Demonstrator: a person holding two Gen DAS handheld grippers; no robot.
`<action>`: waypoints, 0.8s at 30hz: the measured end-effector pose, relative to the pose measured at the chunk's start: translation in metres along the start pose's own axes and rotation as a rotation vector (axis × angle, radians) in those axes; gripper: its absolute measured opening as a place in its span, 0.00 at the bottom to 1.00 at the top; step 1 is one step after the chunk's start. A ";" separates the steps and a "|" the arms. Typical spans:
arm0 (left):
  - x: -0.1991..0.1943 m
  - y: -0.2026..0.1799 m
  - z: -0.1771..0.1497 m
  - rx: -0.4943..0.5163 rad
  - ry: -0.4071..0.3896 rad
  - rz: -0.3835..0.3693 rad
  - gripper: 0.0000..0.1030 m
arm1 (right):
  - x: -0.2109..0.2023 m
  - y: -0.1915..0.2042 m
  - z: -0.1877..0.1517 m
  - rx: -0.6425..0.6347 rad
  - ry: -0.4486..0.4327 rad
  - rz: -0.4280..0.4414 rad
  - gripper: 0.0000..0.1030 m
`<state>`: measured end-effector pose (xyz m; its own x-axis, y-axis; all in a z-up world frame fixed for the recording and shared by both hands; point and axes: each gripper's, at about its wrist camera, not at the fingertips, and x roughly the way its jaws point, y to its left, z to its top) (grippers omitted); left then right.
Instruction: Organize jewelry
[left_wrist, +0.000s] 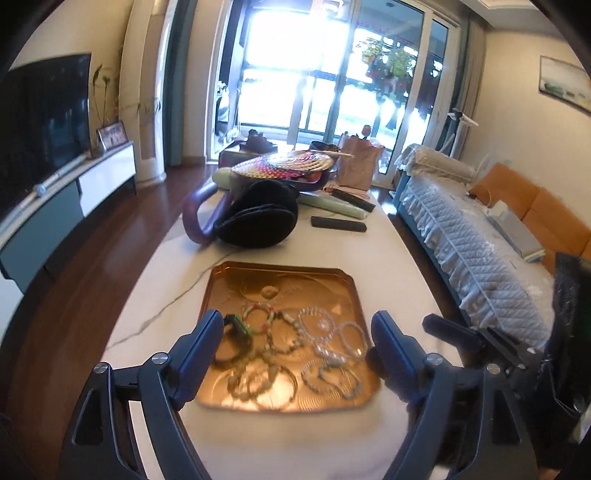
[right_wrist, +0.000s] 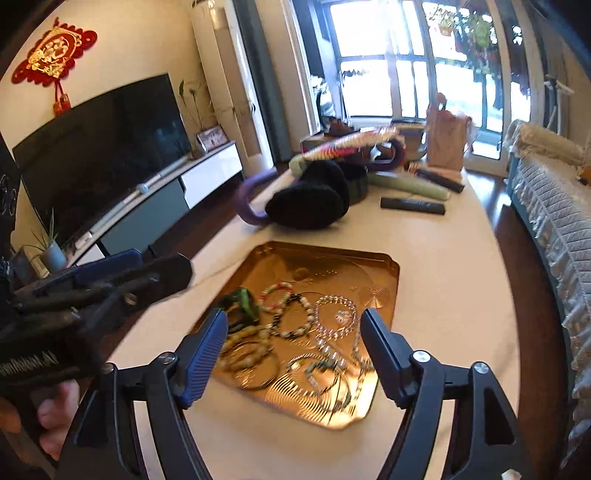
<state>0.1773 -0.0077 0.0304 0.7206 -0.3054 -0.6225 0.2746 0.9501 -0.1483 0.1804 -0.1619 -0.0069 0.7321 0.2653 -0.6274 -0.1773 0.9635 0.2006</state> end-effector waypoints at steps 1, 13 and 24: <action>-0.011 -0.007 -0.004 0.016 -0.002 0.014 0.80 | -0.012 0.006 -0.002 -0.005 -0.005 -0.011 0.71; -0.090 -0.045 -0.089 -0.008 0.037 0.214 0.99 | -0.096 0.027 -0.079 0.013 0.023 -0.064 0.73; -0.095 -0.057 -0.119 0.037 0.084 0.289 0.99 | -0.103 0.025 -0.125 0.074 0.063 -0.084 0.73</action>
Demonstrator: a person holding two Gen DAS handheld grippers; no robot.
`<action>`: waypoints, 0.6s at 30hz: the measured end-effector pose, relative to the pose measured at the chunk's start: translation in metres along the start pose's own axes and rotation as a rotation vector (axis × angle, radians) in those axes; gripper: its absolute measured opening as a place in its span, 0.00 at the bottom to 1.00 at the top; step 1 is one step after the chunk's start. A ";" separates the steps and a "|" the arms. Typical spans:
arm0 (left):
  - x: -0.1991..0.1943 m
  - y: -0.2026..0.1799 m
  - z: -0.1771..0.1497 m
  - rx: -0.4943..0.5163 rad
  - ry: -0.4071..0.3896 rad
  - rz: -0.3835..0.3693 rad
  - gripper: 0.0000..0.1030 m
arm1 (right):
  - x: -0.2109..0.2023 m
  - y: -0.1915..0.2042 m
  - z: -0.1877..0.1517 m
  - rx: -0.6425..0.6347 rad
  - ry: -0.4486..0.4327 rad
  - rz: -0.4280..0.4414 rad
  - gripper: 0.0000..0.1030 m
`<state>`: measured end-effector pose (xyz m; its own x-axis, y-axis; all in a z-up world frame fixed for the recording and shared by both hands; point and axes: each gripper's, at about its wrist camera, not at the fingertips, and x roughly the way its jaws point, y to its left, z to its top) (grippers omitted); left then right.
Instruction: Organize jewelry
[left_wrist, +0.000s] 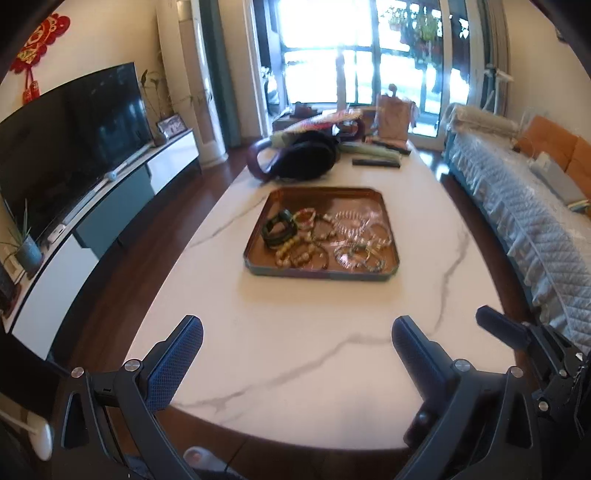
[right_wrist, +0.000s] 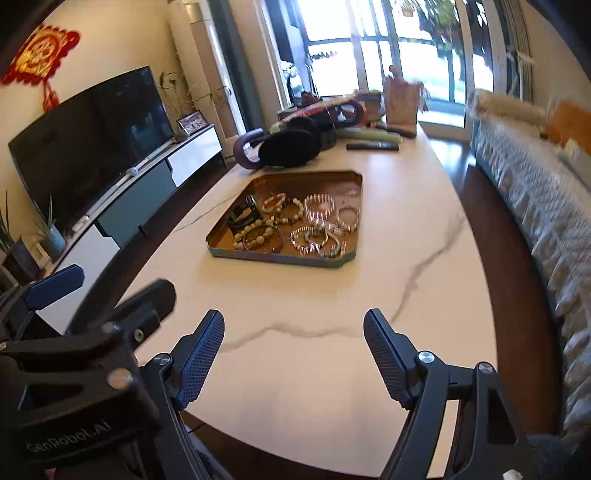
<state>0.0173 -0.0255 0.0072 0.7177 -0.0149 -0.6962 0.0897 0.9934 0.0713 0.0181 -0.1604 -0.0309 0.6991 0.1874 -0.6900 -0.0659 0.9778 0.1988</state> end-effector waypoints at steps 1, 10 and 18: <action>-0.001 0.001 0.000 -0.008 -0.004 0.002 0.99 | -0.002 0.001 0.000 -0.003 -0.006 0.000 0.73; 0.008 0.004 -0.001 -0.017 0.009 0.007 0.99 | 0.011 0.000 0.001 -0.024 0.003 0.004 0.73; 0.011 0.004 -0.003 -0.020 0.014 0.006 0.99 | 0.015 0.000 0.000 -0.042 0.014 0.024 0.74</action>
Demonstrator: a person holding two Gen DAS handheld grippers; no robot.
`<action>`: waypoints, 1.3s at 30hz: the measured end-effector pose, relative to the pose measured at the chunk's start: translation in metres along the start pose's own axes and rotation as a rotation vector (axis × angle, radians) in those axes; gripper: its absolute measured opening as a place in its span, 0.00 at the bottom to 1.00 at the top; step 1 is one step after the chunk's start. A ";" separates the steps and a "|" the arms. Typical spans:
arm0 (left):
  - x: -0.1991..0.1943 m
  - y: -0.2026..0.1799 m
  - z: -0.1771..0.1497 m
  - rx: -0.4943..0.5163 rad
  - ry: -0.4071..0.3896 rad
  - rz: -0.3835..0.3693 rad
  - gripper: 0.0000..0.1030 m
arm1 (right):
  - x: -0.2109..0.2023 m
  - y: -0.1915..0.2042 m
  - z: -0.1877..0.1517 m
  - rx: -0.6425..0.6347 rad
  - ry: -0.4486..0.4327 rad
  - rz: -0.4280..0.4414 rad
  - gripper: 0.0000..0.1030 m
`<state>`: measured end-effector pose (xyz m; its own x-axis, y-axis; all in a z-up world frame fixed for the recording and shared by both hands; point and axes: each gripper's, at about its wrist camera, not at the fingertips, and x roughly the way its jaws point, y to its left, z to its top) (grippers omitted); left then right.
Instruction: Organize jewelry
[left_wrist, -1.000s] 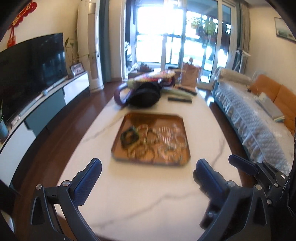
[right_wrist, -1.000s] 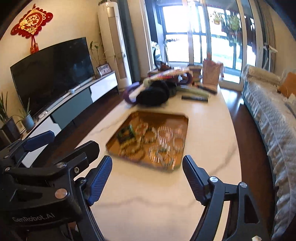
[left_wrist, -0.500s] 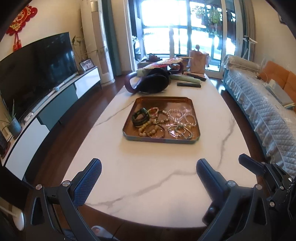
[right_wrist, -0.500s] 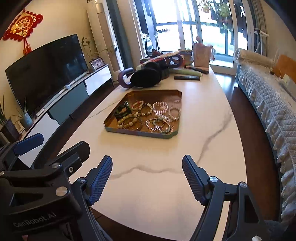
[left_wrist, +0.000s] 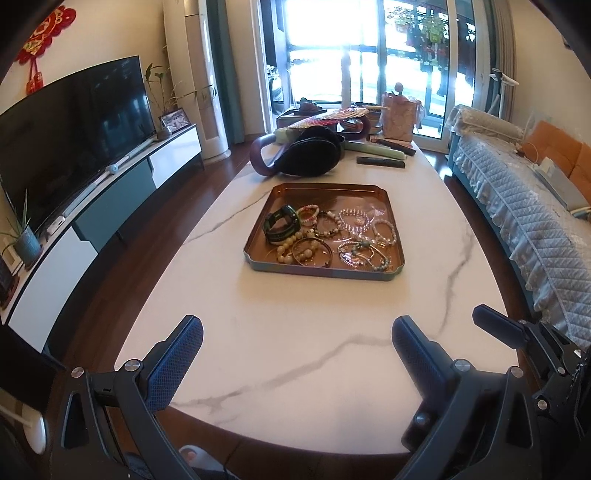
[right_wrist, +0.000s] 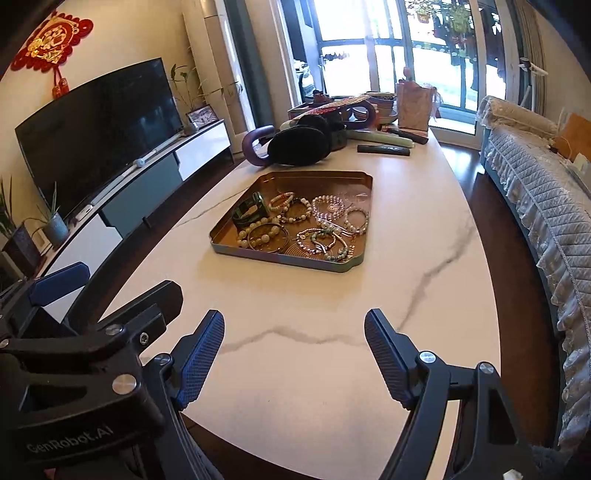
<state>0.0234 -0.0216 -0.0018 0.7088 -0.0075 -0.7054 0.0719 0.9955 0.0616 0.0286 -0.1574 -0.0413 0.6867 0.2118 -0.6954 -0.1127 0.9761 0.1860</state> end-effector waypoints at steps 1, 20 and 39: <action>0.000 0.000 0.000 0.004 -0.001 0.003 0.99 | 0.000 0.000 0.000 0.000 0.000 0.000 0.74; 0.003 -0.001 -0.004 0.004 0.008 0.004 0.99 | 0.002 0.000 -0.004 0.001 0.008 0.003 0.74; 0.001 -0.001 -0.003 0.003 0.010 -0.001 0.99 | 0.003 0.000 -0.004 0.002 0.008 0.006 0.74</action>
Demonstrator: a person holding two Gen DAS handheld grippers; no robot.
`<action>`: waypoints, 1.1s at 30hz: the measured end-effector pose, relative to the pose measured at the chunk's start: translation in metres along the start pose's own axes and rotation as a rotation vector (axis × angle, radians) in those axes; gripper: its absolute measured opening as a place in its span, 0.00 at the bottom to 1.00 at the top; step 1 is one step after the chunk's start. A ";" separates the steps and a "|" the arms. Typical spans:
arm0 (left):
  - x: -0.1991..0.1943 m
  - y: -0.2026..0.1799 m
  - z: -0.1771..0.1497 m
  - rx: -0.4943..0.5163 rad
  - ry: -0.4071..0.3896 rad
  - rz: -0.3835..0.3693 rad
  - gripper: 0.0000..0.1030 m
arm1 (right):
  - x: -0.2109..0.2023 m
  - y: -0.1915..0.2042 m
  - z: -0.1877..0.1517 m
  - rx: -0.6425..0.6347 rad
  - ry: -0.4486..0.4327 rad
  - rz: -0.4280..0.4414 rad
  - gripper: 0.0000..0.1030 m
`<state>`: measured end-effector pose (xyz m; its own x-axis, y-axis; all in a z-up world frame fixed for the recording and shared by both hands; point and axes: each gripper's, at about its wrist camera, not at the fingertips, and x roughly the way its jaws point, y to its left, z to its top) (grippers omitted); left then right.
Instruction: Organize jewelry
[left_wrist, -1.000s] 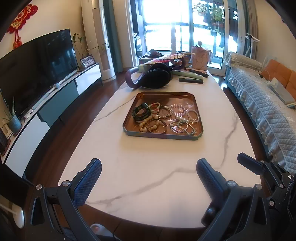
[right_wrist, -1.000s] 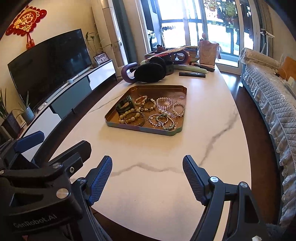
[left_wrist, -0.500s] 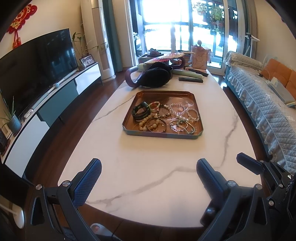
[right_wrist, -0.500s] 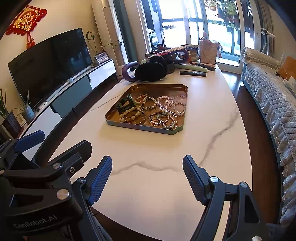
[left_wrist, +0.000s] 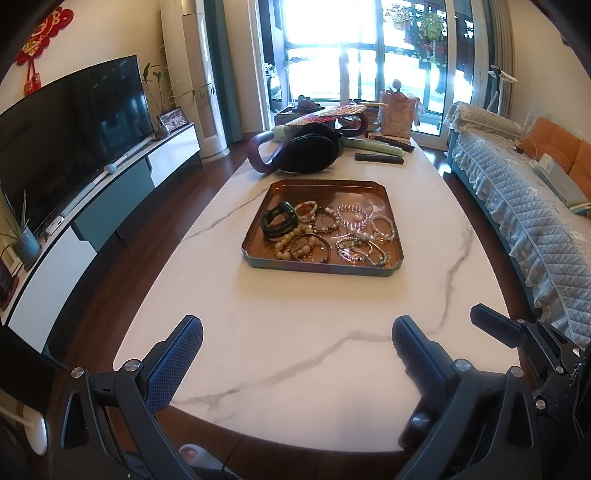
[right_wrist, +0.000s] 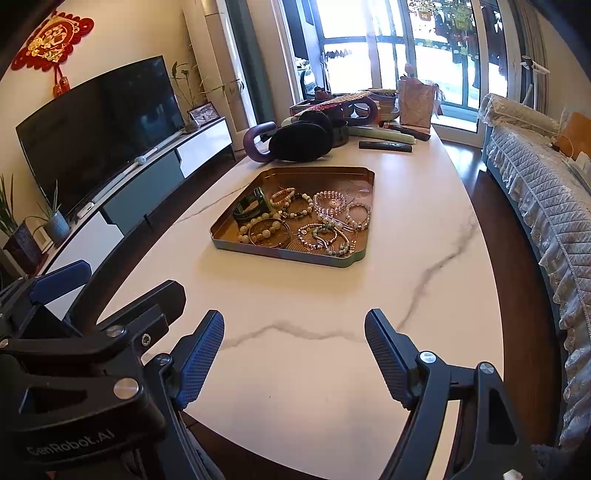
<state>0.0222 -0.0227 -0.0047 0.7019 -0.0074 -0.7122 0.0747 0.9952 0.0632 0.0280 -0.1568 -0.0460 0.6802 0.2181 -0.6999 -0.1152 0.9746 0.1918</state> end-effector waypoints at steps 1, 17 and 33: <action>0.000 0.000 0.000 0.000 0.002 0.000 0.99 | 0.001 0.000 0.000 -0.001 0.002 0.002 0.74; 0.000 0.000 0.000 0.001 0.001 -0.003 0.99 | 0.002 0.000 -0.001 0.000 0.003 0.003 0.74; 0.001 -0.004 -0.001 0.001 0.008 -0.010 0.99 | 0.001 0.000 0.000 0.005 0.008 0.006 0.74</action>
<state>0.0219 -0.0265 -0.0067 0.6957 -0.0171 -0.7182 0.0825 0.9950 0.0562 0.0287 -0.1563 -0.0469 0.6735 0.2241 -0.7044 -0.1157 0.9732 0.1990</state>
